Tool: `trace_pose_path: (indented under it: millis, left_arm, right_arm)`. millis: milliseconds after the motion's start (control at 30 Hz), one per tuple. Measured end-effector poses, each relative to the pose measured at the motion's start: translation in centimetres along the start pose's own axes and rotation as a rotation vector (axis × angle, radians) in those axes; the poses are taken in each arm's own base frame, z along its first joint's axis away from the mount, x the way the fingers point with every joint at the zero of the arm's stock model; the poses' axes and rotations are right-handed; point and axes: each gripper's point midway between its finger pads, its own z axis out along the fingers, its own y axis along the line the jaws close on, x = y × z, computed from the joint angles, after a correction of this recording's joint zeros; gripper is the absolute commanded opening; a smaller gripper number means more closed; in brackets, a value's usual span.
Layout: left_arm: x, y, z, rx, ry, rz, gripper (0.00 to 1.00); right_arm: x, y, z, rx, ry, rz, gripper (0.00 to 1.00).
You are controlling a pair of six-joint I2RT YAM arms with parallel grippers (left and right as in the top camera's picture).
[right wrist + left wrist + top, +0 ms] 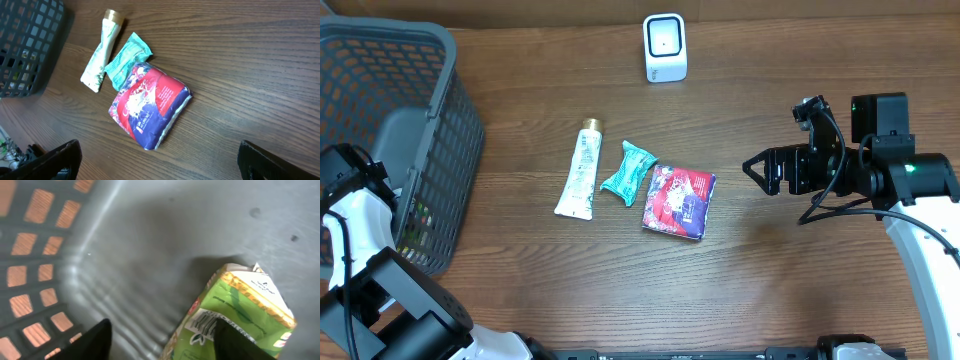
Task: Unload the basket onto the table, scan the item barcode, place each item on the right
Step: 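Reach the left gripper into the basket and grasp the green juice carton, then lift the green juice carton out and place it beside the tube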
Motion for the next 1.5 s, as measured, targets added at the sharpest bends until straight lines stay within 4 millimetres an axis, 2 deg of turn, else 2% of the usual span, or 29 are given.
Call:
trace_pose_path:
  millis: [267, 433, 600, 667, 767, 867, 967, 1100, 1200, 1333, 1500]
  left_arm:
    - [-0.6, 0.3, 0.0, -0.013, -0.023, 0.013, 0.87]
    - [-1.8, -1.9, -0.8, 0.123, -0.065, 0.073, 0.90]
    - [-5.2, -3.6, -3.1, 0.264, -0.178, 0.100, 0.91]
    - [-5.7, -4.3, -3.8, 0.311, -0.199, 0.125, 0.89]
    - [-4.9, -5.2, -3.8, 0.355, -0.179, 0.165, 0.88]
    - [-3.4, -6.0, -3.1, 0.387, -0.139, 0.207, 0.83]
    - [-1.3, -6.9, -1.5, 0.404, -0.073, 0.240, 0.81]
    - [0.9, -6.6, 0.6, 0.360, 0.021, 0.244, 0.82]
    - [1.7, -5.9, 1.4, 0.309, 0.066, 0.232, 0.73]
    - [2.0, -5.1, 1.7, 0.262, 0.087, 0.211, 0.35]
    - [1.5, -4.6, 1.9, 0.224, 0.075, 0.206, 0.11]
  right_arm:
    - [0.0, 0.0, 0.0, 0.000, 0.000, 0.000, 1.00]
    - [0.0, 0.0, 0.0, 0.000, 0.000, 0.001, 1.00]
    - [0.0, 0.0, 0.0, 0.000, 0.000, 0.000, 1.00]
    - [0.0, 0.0, 0.0, 0.000, 0.000, 0.000, 1.00]
    - [0.0, 0.0, 0.0, 0.000, 0.000, 0.000, 1.00]
    - [0.0, 0.0, 0.0, 0.000, 0.000, 0.000, 1.00]
    - [0.0, 0.0, 0.0, 0.000, 0.000, 0.001, 1.00]
    - [0.0, 0.0, 0.0, 0.000, 0.000, 0.000, 1.00]
    - [0.0, 0.0, 0.0, 0.000, 0.000, 0.000, 1.00]
    - [0.0, 0.0, 0.0, 0.000, 0.000, 0.000, 1.00]
    - [0.0, 0.0, 0.0, 0.000, 0.000, 0.000, 1.00]
